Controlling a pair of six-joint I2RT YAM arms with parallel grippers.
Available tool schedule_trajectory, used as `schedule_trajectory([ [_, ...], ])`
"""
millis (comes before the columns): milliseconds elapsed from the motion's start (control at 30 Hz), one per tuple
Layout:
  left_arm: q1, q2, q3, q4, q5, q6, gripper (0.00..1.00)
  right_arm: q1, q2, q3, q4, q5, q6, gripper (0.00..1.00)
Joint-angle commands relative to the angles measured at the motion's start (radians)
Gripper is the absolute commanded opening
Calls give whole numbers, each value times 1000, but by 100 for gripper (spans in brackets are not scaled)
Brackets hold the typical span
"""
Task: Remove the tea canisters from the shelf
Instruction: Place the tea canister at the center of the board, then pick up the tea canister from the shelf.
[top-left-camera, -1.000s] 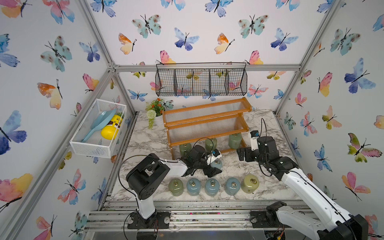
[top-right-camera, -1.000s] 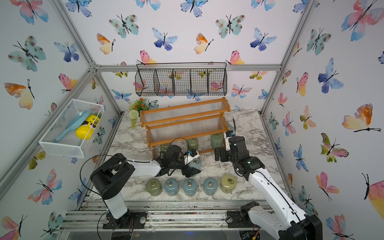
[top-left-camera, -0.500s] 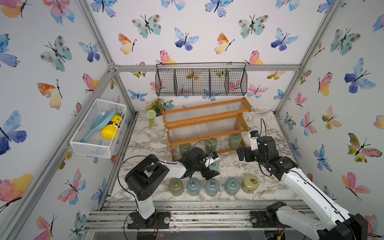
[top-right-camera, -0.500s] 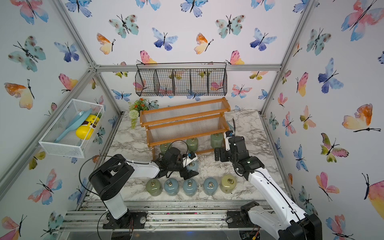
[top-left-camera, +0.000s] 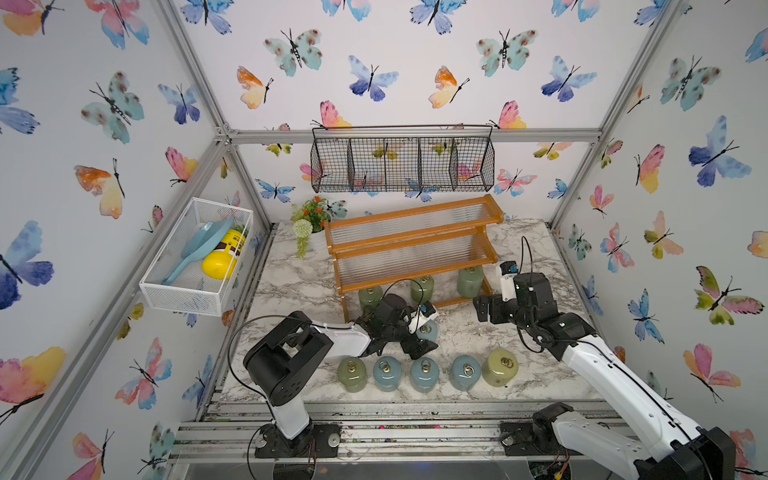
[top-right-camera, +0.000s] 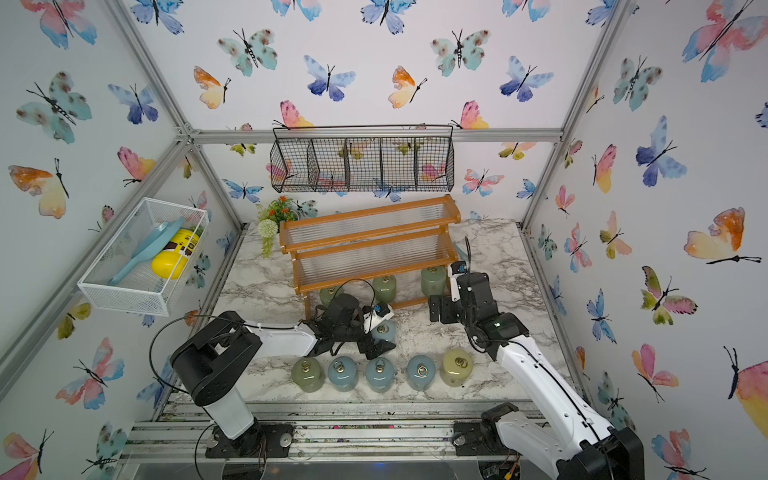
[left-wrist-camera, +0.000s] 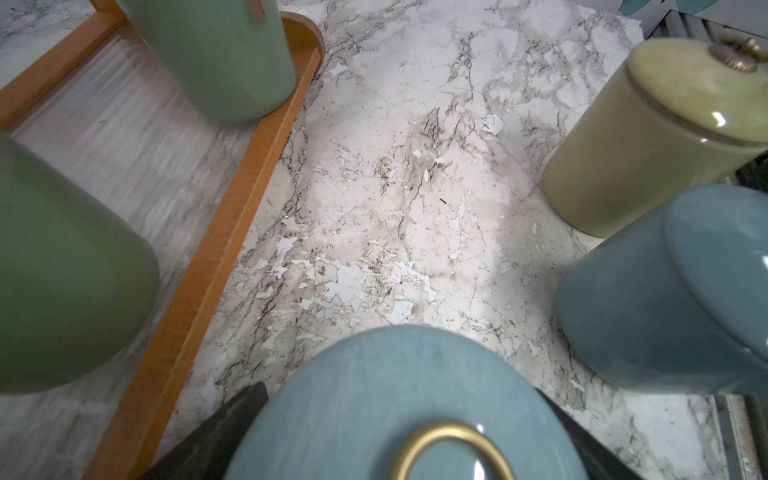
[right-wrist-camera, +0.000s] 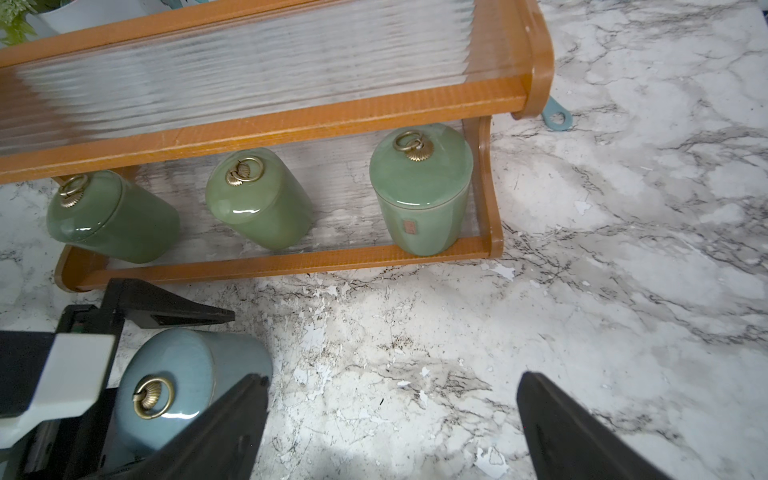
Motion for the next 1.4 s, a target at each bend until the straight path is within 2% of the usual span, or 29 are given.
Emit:
schedule_trajectory([
  [0,6,-53,-18,-16,-22,13,98,-7,-9,-12,-7,-1,7,99],
  [400,6,-164,11,-85,-61,26,99,-8,2,-13,3,-1,4,99],
  [700,9,-389,8,-176,-211,-13,98,-11,110,26,70,-8,-54,99],
  [1033,22,-640,-91,-260,-368,-75,99,-80,294,85,187,-51,-148,100],
  [1367,26,-836,-217,-295,-461,-144,98,-123,414,142,313,-180,-225,100],
])
